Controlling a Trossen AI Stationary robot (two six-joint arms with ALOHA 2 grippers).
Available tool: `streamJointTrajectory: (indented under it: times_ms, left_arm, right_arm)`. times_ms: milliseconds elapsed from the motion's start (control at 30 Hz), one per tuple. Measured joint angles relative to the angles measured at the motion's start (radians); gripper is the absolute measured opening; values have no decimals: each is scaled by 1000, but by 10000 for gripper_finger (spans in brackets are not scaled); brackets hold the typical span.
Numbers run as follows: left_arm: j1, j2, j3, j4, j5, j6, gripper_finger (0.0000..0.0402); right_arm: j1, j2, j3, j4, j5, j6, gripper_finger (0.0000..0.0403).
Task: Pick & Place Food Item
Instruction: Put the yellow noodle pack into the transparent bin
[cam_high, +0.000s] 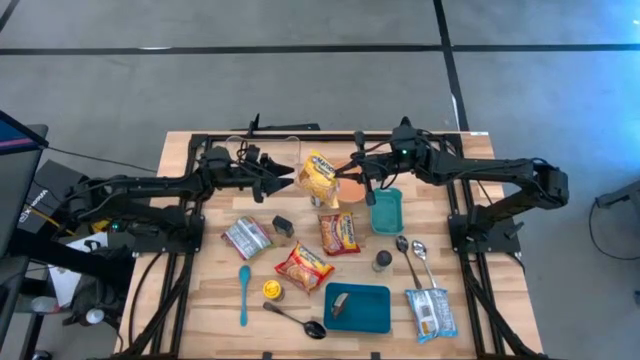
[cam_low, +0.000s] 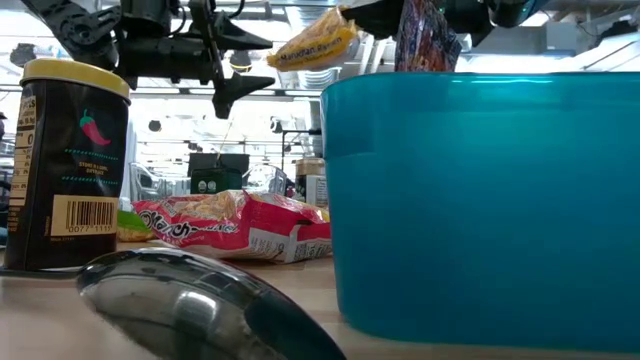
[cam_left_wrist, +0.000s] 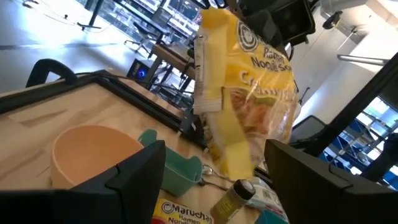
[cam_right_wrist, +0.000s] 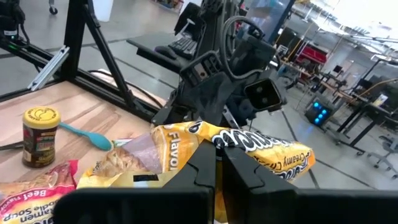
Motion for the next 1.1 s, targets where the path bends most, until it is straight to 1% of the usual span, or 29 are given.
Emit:
streamJointTrajectory:
  times_ms: [133, 300, 433, 733, 867, 1100]
  left_arm:
    - [0, 0, 0, 1, 3, 0, 271]
    - [-2, 0, 0, 3, 52, -3, 271]
    - [-7, 0, 0, 32, 53, -4, 271]
    - [-7, 0, 0, 32, 58, -21, 269]
    - [-7, 0, 0, 18, 58, -20, 256]
    - [-7, 0, 0, 14, 56, -20, 216]
  right_arm:
    - [0, 0, 0, 7, 0, -13, 1]
    - [0, 2, 0, 26, 0, -13, 1]
    - [0, 9, 0, 41, 0, -13, 1]
    - [0, 51, 2, 99, 0, -8, 1]
    - [0, 93, 10, 112, 0, -4, 1]
    - [0, 125, 62, 97, 0, 11, 1]
